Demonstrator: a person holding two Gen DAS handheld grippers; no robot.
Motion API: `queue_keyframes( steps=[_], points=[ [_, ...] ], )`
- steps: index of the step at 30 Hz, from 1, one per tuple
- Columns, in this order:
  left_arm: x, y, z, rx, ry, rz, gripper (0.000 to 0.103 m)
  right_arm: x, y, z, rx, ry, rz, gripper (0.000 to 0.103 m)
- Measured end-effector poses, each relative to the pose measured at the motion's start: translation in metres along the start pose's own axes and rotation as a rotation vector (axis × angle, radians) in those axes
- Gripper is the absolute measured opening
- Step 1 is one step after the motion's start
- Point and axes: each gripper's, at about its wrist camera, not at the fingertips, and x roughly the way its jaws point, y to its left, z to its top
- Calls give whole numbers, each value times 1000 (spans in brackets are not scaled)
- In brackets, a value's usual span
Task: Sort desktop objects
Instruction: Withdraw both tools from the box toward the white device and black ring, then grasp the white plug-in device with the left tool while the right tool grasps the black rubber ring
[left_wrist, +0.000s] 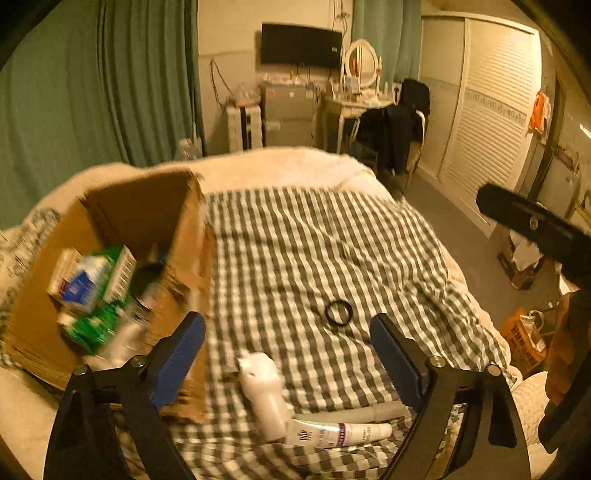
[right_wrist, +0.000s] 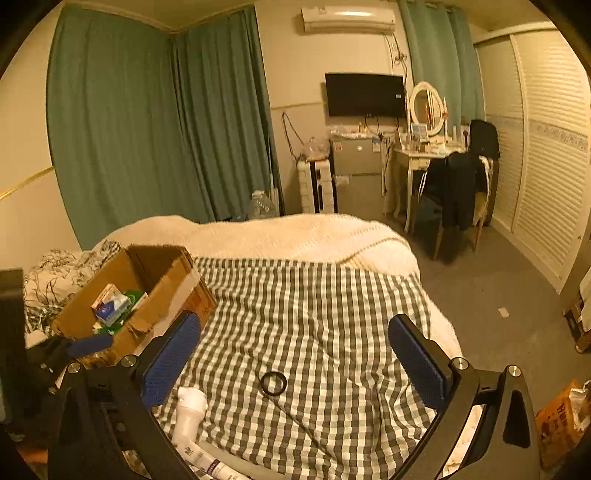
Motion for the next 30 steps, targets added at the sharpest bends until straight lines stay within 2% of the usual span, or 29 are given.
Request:
queue_keyframes(
  steps=[3, 6, 8, 12, 17, 20, 23, 27, 30],
  points=[
    [21, -7, -9, -5, 55, -16, 87, 14, -6, -5, 10, 34, -1, 90],
    [44, -13, -23, -5, 120, -1, 87, 30, -7, -11, 24, 76, 22, 88],
    [60, -16, -35, -2, 177, 36, 87, 42, -6, -16, 22, 106, 35, 87],
    [81, -12, -46, -27, 254, 105, 87, 77, 0, -27, 7, 194, 43, 74],
    [109, 6, -60, -92, 357, 165, 87, 121, 7, -46, -6, 311, 68, 71],
    [127, 14, -73, -122, 430, 153, 87, 143, 11, -58, -17, 363, 70, 70],
    [134, 20, -76, -155, 442, 128, 86, 167, 17, -72, -48, 422, 58, 70],
    [130, 24, -78, -173, 422, 111, 71, 191, 26, -89, -105, 473, 42, 70],
    [127, 24, -78, -171, 407, 98, 66, 205, 32, -98, -143, 487, 45, 67]
  ],
)
